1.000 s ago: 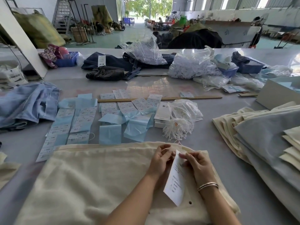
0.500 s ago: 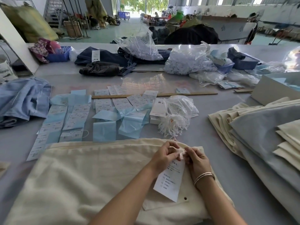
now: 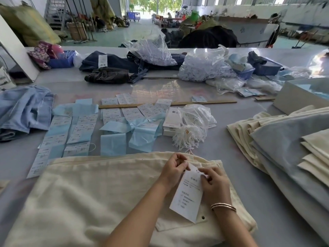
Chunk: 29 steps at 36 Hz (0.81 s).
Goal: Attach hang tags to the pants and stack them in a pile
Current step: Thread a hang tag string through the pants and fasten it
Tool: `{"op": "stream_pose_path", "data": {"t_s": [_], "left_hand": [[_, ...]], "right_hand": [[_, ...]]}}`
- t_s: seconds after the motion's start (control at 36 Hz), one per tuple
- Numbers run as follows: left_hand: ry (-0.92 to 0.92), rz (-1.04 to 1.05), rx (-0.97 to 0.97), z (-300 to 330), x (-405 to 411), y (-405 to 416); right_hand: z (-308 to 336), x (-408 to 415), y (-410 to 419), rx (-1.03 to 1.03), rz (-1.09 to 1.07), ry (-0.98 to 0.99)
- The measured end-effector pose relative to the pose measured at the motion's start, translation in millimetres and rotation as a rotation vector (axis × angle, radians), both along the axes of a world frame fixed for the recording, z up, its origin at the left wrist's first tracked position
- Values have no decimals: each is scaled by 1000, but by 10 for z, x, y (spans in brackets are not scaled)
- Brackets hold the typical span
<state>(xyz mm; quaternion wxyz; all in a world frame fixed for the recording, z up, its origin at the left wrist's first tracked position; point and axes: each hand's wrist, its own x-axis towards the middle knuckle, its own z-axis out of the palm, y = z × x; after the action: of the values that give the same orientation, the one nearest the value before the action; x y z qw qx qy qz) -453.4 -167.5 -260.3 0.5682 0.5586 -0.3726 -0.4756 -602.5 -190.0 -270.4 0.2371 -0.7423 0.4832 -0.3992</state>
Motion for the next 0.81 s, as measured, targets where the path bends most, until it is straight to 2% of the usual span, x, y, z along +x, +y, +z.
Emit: {"op": "stream_pose_path", "data": {"t_s": [0.11,0.28,0.36,0.53,0.81], "left_hand": [[13,15,-5,9,1,9],[-56,-17,0,-13,4,14],[-130,-58,-38,-29,-2,29],[-164,-130,-109,-42,-38,51],[-195,-152,-118,-35,-39,64]], "right_hand": [[-5,55,-10,31,59,101],[-23,120,-116,80,-5,127],[-15,137,-139,132,-34,39],[50,90,-141,316,50,-237],[70,76,-133,412,99,-371]]}}
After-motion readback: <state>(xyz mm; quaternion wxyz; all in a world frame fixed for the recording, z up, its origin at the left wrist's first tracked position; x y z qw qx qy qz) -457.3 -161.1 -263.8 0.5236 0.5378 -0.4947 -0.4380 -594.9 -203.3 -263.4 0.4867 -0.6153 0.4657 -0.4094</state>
